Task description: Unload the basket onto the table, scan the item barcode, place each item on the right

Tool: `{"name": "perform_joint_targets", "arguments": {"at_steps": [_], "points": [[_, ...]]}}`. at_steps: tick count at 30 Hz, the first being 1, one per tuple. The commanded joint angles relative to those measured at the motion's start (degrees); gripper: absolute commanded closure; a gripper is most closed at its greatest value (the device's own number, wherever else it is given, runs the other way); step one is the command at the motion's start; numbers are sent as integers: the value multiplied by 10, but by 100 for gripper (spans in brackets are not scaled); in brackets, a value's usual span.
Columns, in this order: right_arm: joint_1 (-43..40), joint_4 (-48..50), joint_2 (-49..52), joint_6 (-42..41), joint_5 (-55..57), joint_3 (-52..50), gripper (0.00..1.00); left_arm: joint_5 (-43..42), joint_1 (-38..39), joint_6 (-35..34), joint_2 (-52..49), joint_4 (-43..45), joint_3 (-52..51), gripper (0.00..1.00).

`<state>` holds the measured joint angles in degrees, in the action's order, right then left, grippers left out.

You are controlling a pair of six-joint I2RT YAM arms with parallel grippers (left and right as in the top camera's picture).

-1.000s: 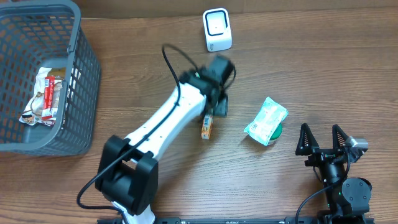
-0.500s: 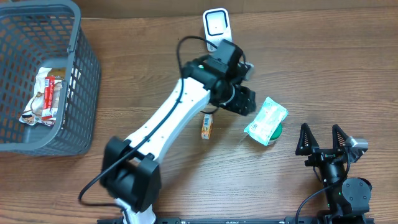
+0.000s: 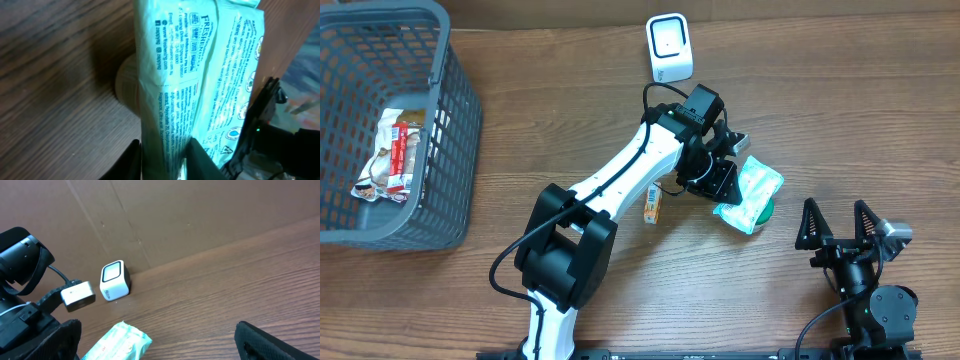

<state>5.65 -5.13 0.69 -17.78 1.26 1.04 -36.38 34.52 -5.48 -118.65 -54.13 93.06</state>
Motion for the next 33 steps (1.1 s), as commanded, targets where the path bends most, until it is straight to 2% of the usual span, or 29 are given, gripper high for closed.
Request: {"name": "perform_joint_targets", "arguments": {"at_steps": [1,18,20,24,29,33], "points": [[-3,4,-5,2,-3,-6,0,7,-3,10,-3,0,3,96],[-3,4,-5,2,-3,-6,0,13,-64,-30,111,-11,14,96],[-3,4,-5,2,-3,-6,0,62,-66,-54,111,-31,13,96],[-3,4,-5,2,-3,-6,0,209,-52,-154,111,-54,-13,95],[-3,4,-5,2,-3,-6,0,249,-22,-239,111,-9,-85,96],[-3,4,-5,2,-3,-6,0,237,-3,-259,111,54,-147,96]]}}
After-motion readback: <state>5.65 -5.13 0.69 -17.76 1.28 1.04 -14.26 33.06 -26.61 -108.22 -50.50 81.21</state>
